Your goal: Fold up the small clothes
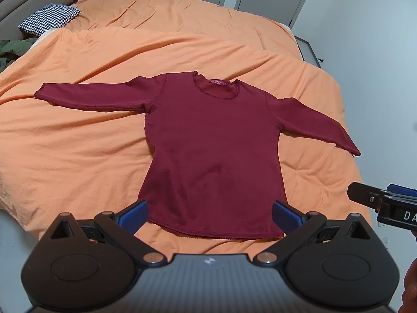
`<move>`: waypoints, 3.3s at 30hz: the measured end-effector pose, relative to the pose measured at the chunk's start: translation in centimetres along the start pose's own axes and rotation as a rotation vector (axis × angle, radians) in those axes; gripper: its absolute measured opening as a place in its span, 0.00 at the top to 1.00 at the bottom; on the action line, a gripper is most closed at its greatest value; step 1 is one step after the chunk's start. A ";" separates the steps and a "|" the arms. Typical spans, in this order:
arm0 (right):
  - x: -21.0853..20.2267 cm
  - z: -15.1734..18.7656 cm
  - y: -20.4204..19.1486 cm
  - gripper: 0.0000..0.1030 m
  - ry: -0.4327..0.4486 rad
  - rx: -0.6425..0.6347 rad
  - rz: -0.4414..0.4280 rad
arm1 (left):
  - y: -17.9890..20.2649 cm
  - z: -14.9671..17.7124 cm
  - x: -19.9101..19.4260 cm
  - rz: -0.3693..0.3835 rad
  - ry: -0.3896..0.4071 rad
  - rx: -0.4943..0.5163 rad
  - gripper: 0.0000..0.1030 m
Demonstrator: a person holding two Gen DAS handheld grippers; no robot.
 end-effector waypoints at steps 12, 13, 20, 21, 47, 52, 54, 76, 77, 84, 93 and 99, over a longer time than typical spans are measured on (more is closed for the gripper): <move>0.1 -0.1 -0.2 0.00 0.004 0.001 -0.001 | -0.3 -0.3 -0.1 0.005 -0.003 0.002 0.00; 0.0 -0.2 -0.2 0.00 0.004 0.001 -0.001 | -0.3 -0.4 -0.1 0.004 -0.003 0.003 0.00; 0.1 -0.7 -0.3 0.01 0.009 0.002 -0.001 | -0.4 -0.5 0.0 0.003 -0.006 -0.006 0.00; 0.2 -0.7 -0.3 0.01 0.009 0.001 -0.001 | -0.4 -0.5 0.0 0.002 -0.006 -0.007 0.00; 0.3 -0.9 -0.4 0.01 0.007 0.000 -0.003 | -0.6 -0.5 0.4 0.011 -0.007 -0.005 0.00; 0.5 -1.0 -0.4 0.00 0.003 0.003 -0.002 | -0.5 -0.6 0.6 0.013 -0.011 -0.005 0.00; 0.7 -1.1 -0.4 0.01 0.000 0.003 0.000 | -0.5 -1.0 0.8 0.017 -0.014 -0.005 0.00; 6.0 -6.0 -2.5 0.00 0.148 0.097 -0.038 | -1.6 -11.2 9.3 0.288 0.043 0.130 0.00; 6.5 -6.4 -2.7 0.00 0.135 0.086 -0.048 | -1.4 -11.6 10.0 0.311 0.040 0.141 0.00; 6.5 -7.7 0.1 0.00 0.248 0.179 -0.001 | 1.5 -13.6 13.9 0.406 -0.006 0.204 0.00; 6.5 -7.7 7.6 0.01 0.178 0.252 0.293 | 8.7 -14.8 13.8 0.498 0.049 0.320 0.00; 7.1 -7.3 11.9 0.01 0.236 0.237 0.343 | 13.3 -15.6 13.2 0.479 0.086 0.340 0.00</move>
Point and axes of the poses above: each gripper's, at about its wrist camera, not at the fingertips, and x roughly the way its jaws point, y to its right, z to its underside, the point moved 4 cm from there along x, roughly the way its jaws point, and after that the axes turned 5 degrees about -z, right-handed, at the moved point
